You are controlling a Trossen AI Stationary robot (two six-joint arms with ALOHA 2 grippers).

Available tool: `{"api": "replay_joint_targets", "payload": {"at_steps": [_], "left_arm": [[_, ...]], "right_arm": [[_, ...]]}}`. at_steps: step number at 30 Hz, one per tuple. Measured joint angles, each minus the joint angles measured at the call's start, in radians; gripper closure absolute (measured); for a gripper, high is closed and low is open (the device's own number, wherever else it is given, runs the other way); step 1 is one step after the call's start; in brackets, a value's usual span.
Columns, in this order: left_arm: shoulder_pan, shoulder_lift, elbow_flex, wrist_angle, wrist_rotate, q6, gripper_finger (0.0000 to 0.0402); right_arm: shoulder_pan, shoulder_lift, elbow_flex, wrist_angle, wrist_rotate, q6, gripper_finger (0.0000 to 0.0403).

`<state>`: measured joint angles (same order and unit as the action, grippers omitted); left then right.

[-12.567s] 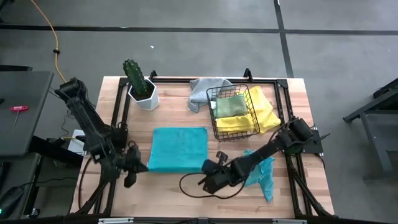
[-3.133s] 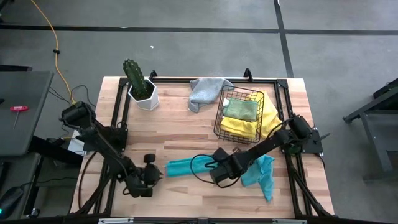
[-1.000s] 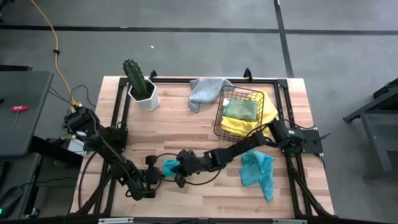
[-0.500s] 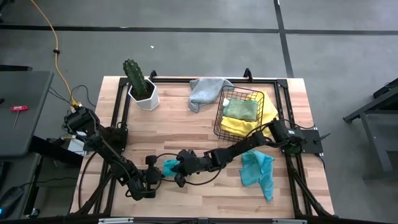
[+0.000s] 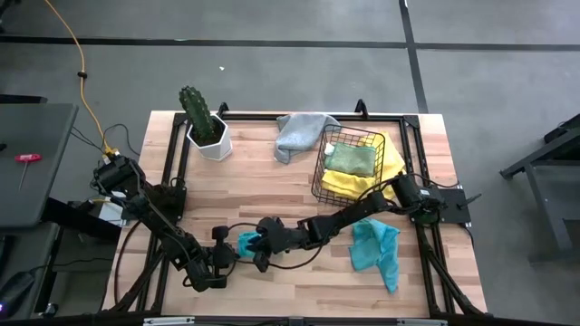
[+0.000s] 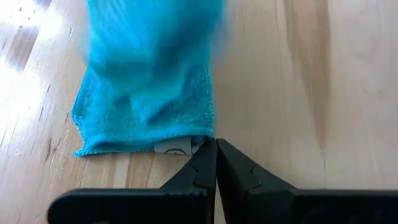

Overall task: Fold microfiber towels
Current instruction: Fold the top blue microfiber towel

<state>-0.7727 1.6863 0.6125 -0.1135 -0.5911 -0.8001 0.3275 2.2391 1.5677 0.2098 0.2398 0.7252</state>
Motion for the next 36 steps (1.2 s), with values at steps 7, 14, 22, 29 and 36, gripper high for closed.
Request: {"api": "replay_joint_targets", "payload": {"at_steps": [7, 14, 22, 29, 36], "left_arm": [[0.0, 0.0, 0.0, 0.0, 0.0, 0.0, 0.0401], [-0.002, -0.056, -0.002, -0.047, 0.027, 0.001, 0.0401], [-0.048, -0.206, -0.004, -0.163, 0.001, 0.001, 0.0401], [-0.073, -0.289, -0.002, -0.163, -0.156, 0.082, 0.0401], [0.127, -0.287, -0.001, -0.144, -0.003, 0.282, 0.0377]], "right_arm": [[0.0, 0.0, 0.0, 0.095, -0.008, -0.163, 0.0266], [0.001, -0.036, 0.0, 0.002, -0.012, -0.319, 0.0265], [0.022, -0.055, -0.001, -0.115, 0.0, -0.412, 0.0265], [0.066, -0.067, -0.001, -0.267, 0.146, -0.457, 0.0265], [0.122, -0.123, -0.001, -0.478, 0.315, -0.406, 0.0265]]}}
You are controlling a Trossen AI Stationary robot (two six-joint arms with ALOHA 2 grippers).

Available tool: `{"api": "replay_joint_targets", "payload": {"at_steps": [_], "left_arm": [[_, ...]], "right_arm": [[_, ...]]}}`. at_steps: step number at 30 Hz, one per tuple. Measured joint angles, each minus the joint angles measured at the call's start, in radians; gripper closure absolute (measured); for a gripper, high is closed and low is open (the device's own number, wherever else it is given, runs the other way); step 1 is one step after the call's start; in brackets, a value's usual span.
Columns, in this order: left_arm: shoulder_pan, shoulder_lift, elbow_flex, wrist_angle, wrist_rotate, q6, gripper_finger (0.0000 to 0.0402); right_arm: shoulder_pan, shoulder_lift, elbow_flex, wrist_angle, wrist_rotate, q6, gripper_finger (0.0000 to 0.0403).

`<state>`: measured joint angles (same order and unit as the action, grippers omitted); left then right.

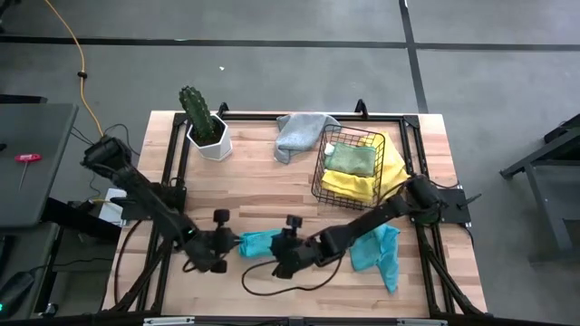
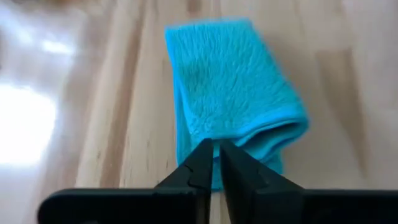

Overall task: Fold microfiber towels
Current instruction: Fold the top blue microfiber towel

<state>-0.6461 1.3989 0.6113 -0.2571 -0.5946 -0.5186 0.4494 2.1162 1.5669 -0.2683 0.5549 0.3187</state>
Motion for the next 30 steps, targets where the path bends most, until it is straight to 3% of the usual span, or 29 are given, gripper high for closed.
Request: {"api": "replay_joint_targets", "payload": {"at_steps": [3, 7, 17, 26, 30], "left_arm": [[0.075, 0.02, 0.0, 0.035, 0.117, 0.113, 0.0356], [0.097, 0.025, 0.001, 0.085, 0.186, 0.218, 0.0322], [0.049, 0.049, 0.001, 0.108, 0.146, 0.362, 0.0268], [0.072, 0.15, 0.002, 0.201, 0.108, 0.468, 0.0263], [0.07, 0.161, 0.002, 0.252, 0.026, 0.504, 0.0265]], "right_arm": [[0.026, -0.012, 0.0, -0.086, 0.053, 0.049, 0.0265], [0.058, -0.014, 0.0, -0.205, 0.079, 0.159, 0.0265], [0.133, -0.014, 0.0, -0.31, 0.174, 0.307, 0.0265], [0.136, -0.014, 0.0, -0.298, 0.174, 0.31, 0.0265], [0.133, -0.014, 0.0, -0.295, 0.174, 0.31, 0.0265]]}}
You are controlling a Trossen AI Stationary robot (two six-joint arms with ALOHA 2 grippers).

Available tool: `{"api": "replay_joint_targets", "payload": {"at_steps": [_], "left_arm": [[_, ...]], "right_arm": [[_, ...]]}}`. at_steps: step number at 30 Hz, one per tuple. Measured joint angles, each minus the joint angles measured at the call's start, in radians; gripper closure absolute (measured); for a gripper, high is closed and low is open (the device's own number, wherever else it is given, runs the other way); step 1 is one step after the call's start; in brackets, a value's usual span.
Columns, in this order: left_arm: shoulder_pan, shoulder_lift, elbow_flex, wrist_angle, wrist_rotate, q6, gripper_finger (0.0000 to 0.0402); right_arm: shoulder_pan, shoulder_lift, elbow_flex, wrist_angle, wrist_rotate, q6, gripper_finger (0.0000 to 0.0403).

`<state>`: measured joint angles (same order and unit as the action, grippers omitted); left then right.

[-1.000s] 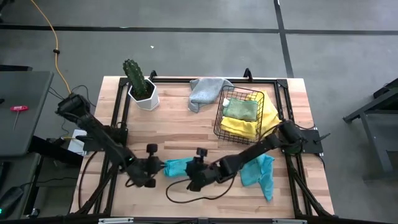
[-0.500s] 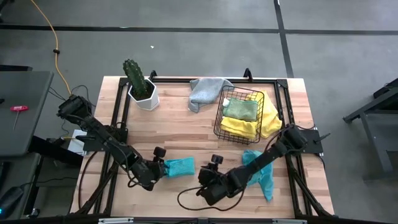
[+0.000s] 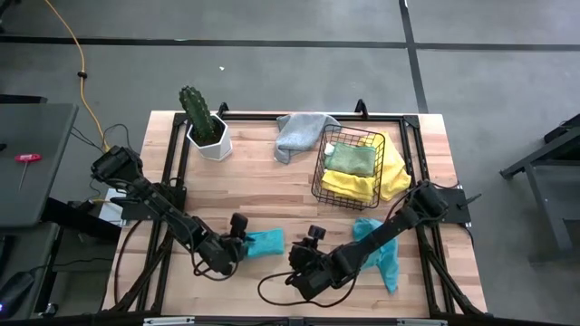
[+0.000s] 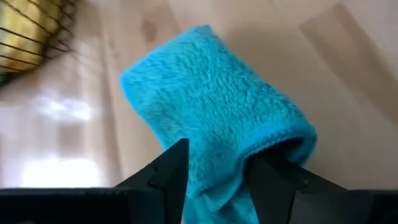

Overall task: Fold microfiber towels
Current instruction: Fold the top blue microfiber towel

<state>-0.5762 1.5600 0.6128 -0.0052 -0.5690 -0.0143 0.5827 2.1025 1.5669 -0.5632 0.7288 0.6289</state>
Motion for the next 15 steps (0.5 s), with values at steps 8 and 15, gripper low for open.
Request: {"api": "replay_joint_targets", "payload": {"at_steps": [8, 15], "left_arm": [[0.0, -0.009, 0.0, -0.047, -0.079, 0.053, 0.0267], [-0.043, -0.05, 0.002, -0.088, -0.116, 0.044, 0.0315]], "right_arm": [[0.0, 0.0, 0.0, 0.016, -0.002, 0.0, 0.0265], [0.001, 0.0, 0.0, 0.022, -0.003, 0.0, 0.0265]]}}
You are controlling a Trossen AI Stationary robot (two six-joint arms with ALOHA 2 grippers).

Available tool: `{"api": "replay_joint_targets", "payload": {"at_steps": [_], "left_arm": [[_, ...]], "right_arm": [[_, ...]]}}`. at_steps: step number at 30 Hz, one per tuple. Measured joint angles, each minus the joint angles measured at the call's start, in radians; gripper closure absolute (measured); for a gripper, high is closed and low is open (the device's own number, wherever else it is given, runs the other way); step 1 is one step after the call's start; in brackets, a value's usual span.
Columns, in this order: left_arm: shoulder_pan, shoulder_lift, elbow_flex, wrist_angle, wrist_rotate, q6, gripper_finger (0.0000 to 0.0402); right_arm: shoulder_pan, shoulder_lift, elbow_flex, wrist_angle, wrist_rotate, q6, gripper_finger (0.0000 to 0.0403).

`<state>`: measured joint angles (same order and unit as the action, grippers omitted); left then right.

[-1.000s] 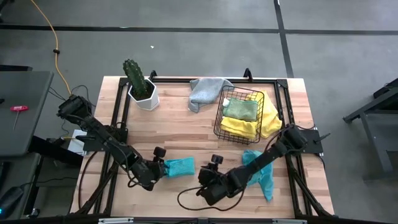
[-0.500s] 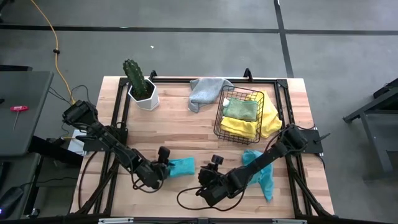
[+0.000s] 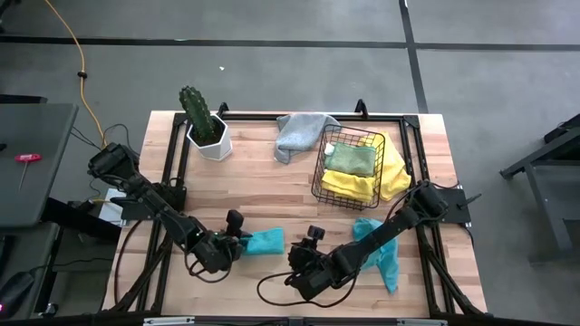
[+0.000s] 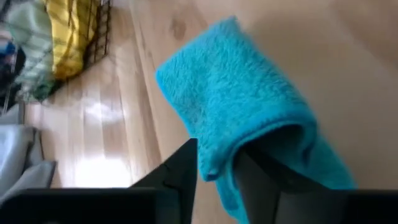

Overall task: Fold microfiber towels
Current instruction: Fold the top blue microfiber towel

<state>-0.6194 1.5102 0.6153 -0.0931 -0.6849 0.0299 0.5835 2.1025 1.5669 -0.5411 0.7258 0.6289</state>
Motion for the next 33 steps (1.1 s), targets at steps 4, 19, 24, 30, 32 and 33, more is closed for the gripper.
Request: {"api": "replay_joint_targets", "payload": {"at_steps": [4, 19, 24, 30, 32, 33], "left_arm": [[-0.035, -0.007, 0.015, -0.036, 0.0, -0.018, 0.0369], [-0.057, -0.006, 0.016, -0.06, 0.03, -0.098, 0.0336], [-0.069, -0.006, 0.016, -0.091, 0.027, -0.098, 0.0309], [-0.093, -0.006, 0.016, -0.091, 0.07, -0.083, 0.0293], [-0.1, -0.006, 0.016, -0.091, 0.076, -0.083, 0.0289], [-0.103, -0.006, 0.016, -0.091, 0.081, -0.09, 0.0287]], "right_arm": [[0.0, 0.0, 0.0, 0.003, 0.0, 0.0, 0.0265], [0.0, 0.0, 0.0, 0.008, 0.0, 0.0, 0.0265], [0.0, 0.0, 0.0, 0.008, 0.0, 0.0, 0.0265], [0.0, 0.0, 0.0, 0.008, 0.0, 0.001, 0.0265], [0.0, 0.0, 0.0, 0.008, 0.0, 0.001, 0.0265], [0.0, 0.0, 0.0, 0.008, 0.0, 0.001, 0.0265]]}}
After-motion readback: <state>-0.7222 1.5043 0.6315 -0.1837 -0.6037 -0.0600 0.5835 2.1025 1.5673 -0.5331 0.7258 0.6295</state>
